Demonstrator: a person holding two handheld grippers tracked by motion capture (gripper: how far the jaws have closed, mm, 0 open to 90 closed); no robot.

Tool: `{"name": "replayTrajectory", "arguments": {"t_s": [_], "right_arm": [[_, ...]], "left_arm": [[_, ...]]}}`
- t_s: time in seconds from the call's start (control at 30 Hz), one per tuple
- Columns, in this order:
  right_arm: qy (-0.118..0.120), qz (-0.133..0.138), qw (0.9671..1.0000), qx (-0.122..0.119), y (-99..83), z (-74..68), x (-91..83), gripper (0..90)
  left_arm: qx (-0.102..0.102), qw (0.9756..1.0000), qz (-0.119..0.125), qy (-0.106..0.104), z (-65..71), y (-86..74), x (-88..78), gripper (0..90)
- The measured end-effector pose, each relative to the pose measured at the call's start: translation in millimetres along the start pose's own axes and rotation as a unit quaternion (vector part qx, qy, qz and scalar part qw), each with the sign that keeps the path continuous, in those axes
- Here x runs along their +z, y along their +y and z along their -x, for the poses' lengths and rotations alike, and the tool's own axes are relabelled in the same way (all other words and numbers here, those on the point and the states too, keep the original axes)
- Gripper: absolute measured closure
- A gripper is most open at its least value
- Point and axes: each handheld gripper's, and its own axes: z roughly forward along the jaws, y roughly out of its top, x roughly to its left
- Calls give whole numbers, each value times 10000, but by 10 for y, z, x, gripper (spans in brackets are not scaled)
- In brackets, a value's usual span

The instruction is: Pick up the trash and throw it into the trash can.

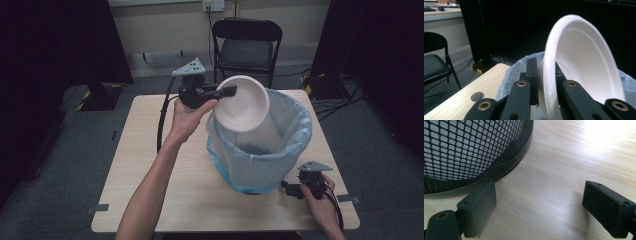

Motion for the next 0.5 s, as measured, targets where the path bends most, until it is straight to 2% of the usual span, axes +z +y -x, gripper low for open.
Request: {"name": "replayTrajectory", "arguments": {"t_s": [0.07,0.3,0.4,0.5], "right_arm": [[0,-1,10000,-1,0,0,0,111],[1,-1,10000,0,0,0,0,111],[0,0,10000,0,0,0,0,111],[1,0,10000,-1,0,0,0,111]], "left_arm": [[-34,10000,-49,19,-7,-6,36,746],[-55,9999,-102,-110,-9,-22,94,675],[-68,9998,-134,-124,-20,-27,103,596],[-117,9999,-92,-35,-29,-37,101,504]]}}
